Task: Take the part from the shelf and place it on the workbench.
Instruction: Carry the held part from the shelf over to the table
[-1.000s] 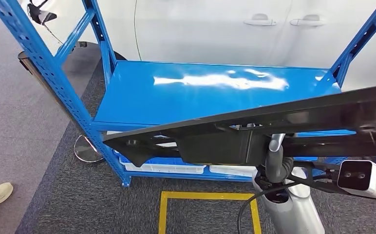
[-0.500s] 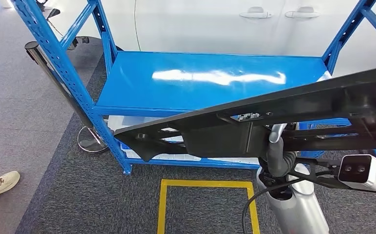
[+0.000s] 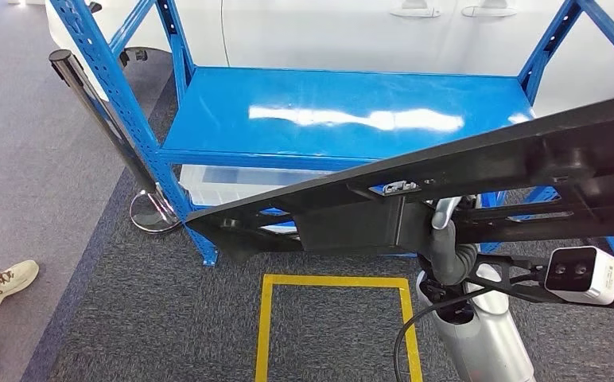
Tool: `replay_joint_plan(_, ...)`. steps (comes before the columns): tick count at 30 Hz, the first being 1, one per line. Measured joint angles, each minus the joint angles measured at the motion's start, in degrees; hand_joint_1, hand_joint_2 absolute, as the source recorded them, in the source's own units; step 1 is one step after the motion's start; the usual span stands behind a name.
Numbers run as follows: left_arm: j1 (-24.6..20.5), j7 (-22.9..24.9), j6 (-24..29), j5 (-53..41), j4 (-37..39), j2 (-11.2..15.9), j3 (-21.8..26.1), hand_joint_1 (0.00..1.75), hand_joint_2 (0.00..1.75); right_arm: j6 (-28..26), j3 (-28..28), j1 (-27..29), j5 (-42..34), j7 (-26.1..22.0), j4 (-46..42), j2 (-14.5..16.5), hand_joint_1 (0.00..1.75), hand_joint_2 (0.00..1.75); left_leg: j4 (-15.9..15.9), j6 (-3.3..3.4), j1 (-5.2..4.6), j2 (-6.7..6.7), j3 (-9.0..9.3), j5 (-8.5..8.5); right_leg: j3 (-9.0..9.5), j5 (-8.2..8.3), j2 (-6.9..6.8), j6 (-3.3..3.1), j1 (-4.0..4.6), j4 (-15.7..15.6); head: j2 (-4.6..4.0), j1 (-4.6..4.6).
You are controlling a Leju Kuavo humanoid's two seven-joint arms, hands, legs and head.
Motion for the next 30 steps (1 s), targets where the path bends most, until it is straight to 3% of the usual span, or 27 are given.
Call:
replay_joint_plan(4,0.01,-0.01,-0.01,0.00,0.00,0.00,0.00,0.00,1.75,0.00,0.01,0.00,0.00,0.01,0.00,0.00,1.75,1.75,-0.08,0.11,0.02,0.01,-0.06,0.14,-0.03,0.11,0.01,0.10,0.03,-0.02,0.00,0.05)
replay_joint_plan(5,-0.03,-0.08,-0.07,-0.01,0.00,-0.01,0.00,0.00,1.75,-0.01,-0.01,-0.04,0.02,0.02,0.01,-0.02,1.75,1.75,-0.20,0.41,0.13,0.13,-0.50,0.72,-0.63,-1.55,0.13,0.33,-0.06,1.27,0.00,0.10)
replay_joint_plan(6,-0.06,-0.22,-0.15,-0.03,0.00,-0.03,-0.02,0.00,1.75,-0.05,-0.02,-0.10,0.10,0.04,0.01,-0.06,1.75,1.75,-0.29,0.70,0.24,0.25,-1.38,1.62,-1.83,-4.67,0.24,0.69,-0.24,4.78,0.00,0.15)
replay_joint_plan(7,-0.07,-0.29,-0.26,-0.03,0.00,-0.10,-0.10,0.00,1.75,-0.09,-0.07,-0.14,0.32,0.00,0.02,-0.16,1.75,1.75,-0.23,0.86,0.36,0.38,-3.15,3.01,-1.78,-6.61,0.34,1.10,-0.53,7.99,0.00,0.20)
replay_joint_plan(8,-0.09,-0.31,-0.39,-0.03,0.00,-0.17,-0.19,0.00,1.75,-0.10,-0.12,-0.19,0.67,-0.15,0.02,-0.27,1.75,1.75,-0.11,0.94,0.47,0.50,-5.04,4.49,-0.68,-8.28,0.44,1.44,-0.85,9.77,0.00,0.25)
replay_joint_plan(9,-0.08,-0.20,-0.48,-0.02,0.00,-0.23,-0.27,0.00,1.75,-0.10,-0.18,-0.21,1.06,-0.37,-0.02,-0.35,1.75,1.75,0.11,0.66,0.46,0.50,-6.60,5.54,1.93,-8.80,0.43,1.48,-1.03,8.89,0.00,0.25)
replay_joint_plan(10,-0.07,-0.01,-0.55,0.00,0.00,-0.29,-0.33,0.00,1.75,-0.07,-0.24,-0.22,1.41,-0.60,-0.07,-0.42,1.75,1.75,0.33,0.32,0.41,0.50,-7.75,6.31,5.48,-8.07,0.44,1.28,-1.03,5.09,0.00,0.25)
replay_joint_plan(11,-0.07,0.17,-0.60,0.00,0.00,-0.31,-0.33,0.00,1.75,-0.03,-0.27,-0.21,1.64,-0.80,-0.15,-0.42,1.75,1.75,0.37,0.01,0.37,0.57,-7.94,6.71,7.66,-8.39,0.48,0.91,-0.89,1.69,0.00,0.22)
replay_joint_plan(12,-0.07,0.33,-0.64,0.00,0.00,-0.32,-0.33,0.00,1.75,-0.02,-0.32,-0.25,1.74,-0.90,-0.22,-0.43,1.75,1.75,0.34,-0.31,0.35,0.67,-8.02,7.08,8.74,-9.00,0.54,0.50,-0.74,-0.26,0.00,0.30)
replay_joint_plan(14,-0.06,0.61,-0.71,0.00,0.00,-0.33,-0.33,0.00,1.75,0.01,-0.43,-0.30,1.79,-0.96,-0.31,-0.45,1.75,1.75,0.17,-1.04,0.47,0.91,-8.02,7.73,8.63,-8.58,0.75,-0.42,-0.57,-0.90,0.00,0.49)
replay_joint_plan(16,-0.05,0.89,-0.76,0.00,0.00,-0.33,-0.33,0.00,1.75,0.04,-0.50,-0.38,1.85,-0.85,-0.42,-0.45,1.75,1.75,1.85,-1.62,0.65,0.84,-8.81,6.27,8.28,-7.75,1.02,-1.37,-0.59,-1.18,0.00,0.59)
replay_joint_plan(19,-0.01,1.10,-0.97,0.00,0.00,-0.30,-0.35,0.00,1.75,0.00,-0.51,-0.39,2.33,-0.46,-0.75,-0.44,1.75,1.75,12.19,-1.98,0.74,0.68,-12.55,-0.33,7.39,-6.73,1.58,-2.14,-0.42,-1.23,0.00,0.54)
replay_joint_plan(20,0.02,1.08,-1.12,0.00,0.00,-0.29,-0.35,0.00,1.75,-0.08,-0.50,-0.37,2.55,-0.30,-0.81,-0.45,1.75,1.75,15.56,-2.02,0.74,0.68,-13.62,-1.72,7.07,-6.52,1.88,-2.19,-0.30,-1.16,0.00,0.55)
replay_joint_plan(21,0.06,1.03,-1.31,0.00,0.00,-0.28,-0.35,0.00,1.75,-0.18,-0.50,-0.36,2.78,-0.16,-0.86,-0.46,1.75,1.75,17.30,-2.00,0.74,0.66,-13.91,-2.06,6.78,-6.35,2.25,-2.18,-0.20,-1.04,0.00,0.54)
replay_joint_plan(22,0.11,0.95,-1.50,0.00,0.00,-0.29,-0.35,0.00,1.75,-0.30,-0.51,-0.35,2.97,-0.12,-0.95,-0.49,1.75,1.75,16.71,-1.87,0.73,0.57,-13.06,-1.28,6.55,-6.23,2.69,-2.14,-0.11,-0.91,0.00,0.54)
replay_joint_plan(23,0.16,0.83,-1.65,0.00,0.00,-0.29,-0.35,0.00,1.75,-0.46,-0.51,-0.35,3.19,-0.16,-1.08,-0.53,1.75,1.75,13.89,-1.63,0.71,0.29,-11.16,0.31,6.41,-6.16,3.15,-2.09,-0.02,-0.78,0.00,0.54)
replay_joint_plan(25,0.28,0.59,-1.77,-0.01,0.01,-0.19,-0.34,0.00,1.75,-0.87,-0.52,-0.41,3.60,-0.44,-1.42,-0.68,1.75,1.75,5.73,-0.84,0.70,-1.66,-6.31,3.03,6.14,-6.11,4.04,-1.93,-0.01,-0.52,0.00,0.60)
replay_joint_plan(26,0.36,0.51,-1.78,-0.01,0.02,-0.13,-0.34,0.00,1.75,-1.05,-0.52,-0.44,3.74,-0.56,-1.56,-0.75,1.75,1.75,2.76,-0.57,0.66,-2.57,-4.64,3.56,5.96,-6.01,4.49,-1.71,-0.09,-0.44,0.00,0.55)
replay_joint_plan(28,0.48,0.45,-1.78,-0.01,0.02,-0.02,-0.34,0.00,1.75,-1.21,-0.54,-0.48,3.87,-0.73,-1.70,-0.89,1.75,1.75,0.51,-0.38,0.50,-2.97,-3.40,3.39,5.53,-5.70,5.54,-1.03,-0.34,-0.48,0.00,0.42)
replay_joint_plan(30,0.42,0.43,-1.78,0.00,0.01,-0.03,-0.33,0.00,1.75,-1.22,-0.61,-0.47,3.97,-0.79,-1.93,-1.09,1.75,1.75,-0.44,-0.11,0.66,-1.78,-3.20,3.65,5.17,-5.76,5.76,-0.30,-0.31,-0.34,0.00,0.34)
